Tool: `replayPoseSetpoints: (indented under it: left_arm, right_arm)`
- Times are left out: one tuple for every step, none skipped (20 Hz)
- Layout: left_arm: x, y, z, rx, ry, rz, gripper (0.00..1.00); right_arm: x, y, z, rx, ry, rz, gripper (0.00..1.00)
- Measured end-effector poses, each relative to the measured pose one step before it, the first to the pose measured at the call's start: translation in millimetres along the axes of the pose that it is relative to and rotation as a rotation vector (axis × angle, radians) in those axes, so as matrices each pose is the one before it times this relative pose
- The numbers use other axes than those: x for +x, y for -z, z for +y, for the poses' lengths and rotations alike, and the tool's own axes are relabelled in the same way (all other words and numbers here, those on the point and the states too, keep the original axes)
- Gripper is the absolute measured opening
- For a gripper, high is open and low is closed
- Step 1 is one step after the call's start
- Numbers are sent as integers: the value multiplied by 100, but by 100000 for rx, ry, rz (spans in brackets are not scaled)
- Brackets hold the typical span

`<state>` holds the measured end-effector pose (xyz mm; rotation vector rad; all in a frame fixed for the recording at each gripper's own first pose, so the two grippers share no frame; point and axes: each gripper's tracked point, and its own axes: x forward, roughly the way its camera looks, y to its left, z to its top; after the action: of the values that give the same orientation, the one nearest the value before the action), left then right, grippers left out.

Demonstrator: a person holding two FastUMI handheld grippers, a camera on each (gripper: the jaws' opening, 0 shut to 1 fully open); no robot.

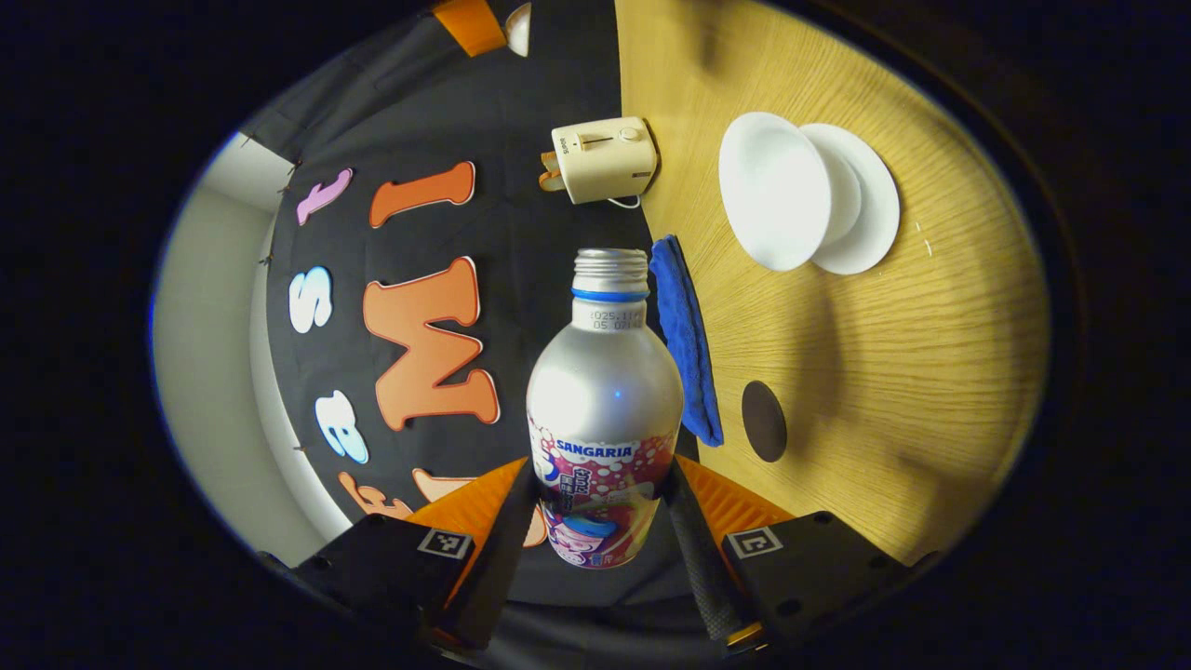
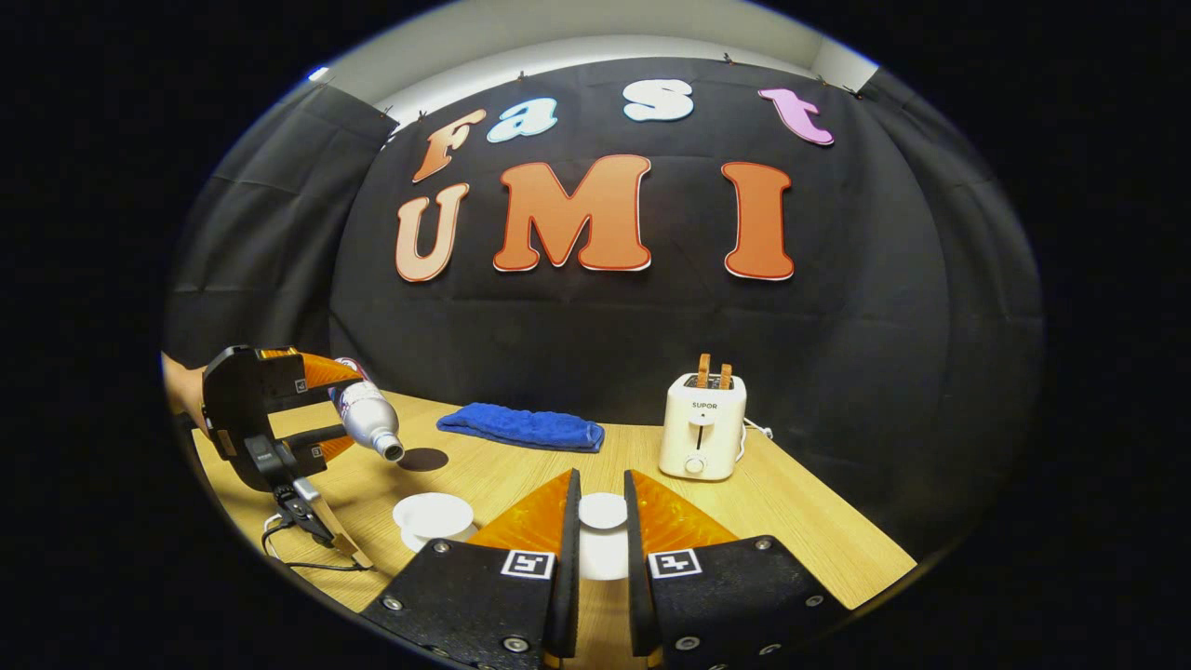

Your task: Open the teacup lid with one hand, grasp the water bottle and pour water into the teacup with the other hand; after pouring, place the water bottle on the coaster and then close the teacup lid.

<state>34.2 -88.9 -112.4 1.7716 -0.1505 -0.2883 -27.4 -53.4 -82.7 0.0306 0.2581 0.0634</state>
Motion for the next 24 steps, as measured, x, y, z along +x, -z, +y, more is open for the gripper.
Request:
replayPoseSetpoints:
  left_arm:
    - [164, -125, -411, 1630, 282, 164, 84]
    - [-113, 10, -266, 1314, -238, 86, 84]
    - [111, -57, 160, 1348, -812, 138, 84]
    - [-172, 31, 128, 1458, -621, -298, 82]
    - [-37, -91, 172, 1947, -399, -526, 84]
    - [-25, -131, -123, 1699, 840, -632, 84]
    - [197, -90, 150, 1927, -214, -287, 84]
    - [-285, -31, 225, 2175, -549, -404, 84]
    - [19, -103, 46, 1892, -448, -510, 86]
    - [3, -153, 82, 1695, -650, -541, 87]
    - [9, 13, 9, 1411, -165, -357, 87]
    - [83, 7, 21, 1374, 104, -224, 84]
    - [-24, 55, 150, 1045, 165, -345, 82]
    - [121, 85, 33, 1061, -69, -269, 82]
    - [27, -9, 175, 1095, -132, -348, 84]
    - [30, -69, 69, 870, -189, -201, 84]
    - [9, -8, 102, 932, -134, -303, 84]
    - [94, 23, 48, 838, 91, -69, 84]
    - [176, 136, 60, 733, 87, -25, 84]
    - [99, -25, 84, 537, -146, -152, 84]
    - [20, 71, 98, 534, -281, -117, 84]
    - [-23, -38, 41, 607, -194, -106, 84]
    - [108, 55, 126, 605, -235, -27, 84]
    - [40, 48, 63, 566, -108, -30, 84]
  right_arm:
    - [80, 205, -74, 33, -17, 498, 23]
    - [91, 265, -34, -260, 20, 833, 23]
    - [126, 112, -120, -384, 412, 582, 23]
    - [2, 251, -64, -354, 278, 449, 23]
    - [-4, 3, -43, 22, 353, -23, 23]
    - [-12, 68, 66, 345, -215, 8, 23]
    - [-47, 21, 116, 405, -483, 18, 23]
    - [-77, 9, 18, 4, -299, -100, 23]
    - [24, 63, -28, -486, -231, -68, 23]
    - [-6, 180, -91, -606, 171, 148, 23]
    - [-56, 73, -73, -445, -45, 146, 23]
    - [30, 91, -39, -106, 2, 112, 23]
    - [-141, -1, 59, 23, -465, -62, 23]
    - [-56, 33, -6, -21, -89, -233, 23]
    - [-80, 70, -96, -77, -32, -71, 23]
    - [-43, 9, 50, -99, -88, -142, 23]
    - [-60, -78, -86, 16, 274, -63, 23]
    - [56, 77, 23, 44, -357, 36, 23]
    - [0, -50, 55, 223, -36, -41, 23]
    - [28, 66, 35, 55, -501, 95, 23]
    - [6, -50, 123, -224, -185, -72, 23]
    - [17, 40, -87, -485, -164, 80, 23]
    - [12, 38, 66, -579, -313, -12, 23]
    - [10, -8, 1, -432, 134, 17, 23]
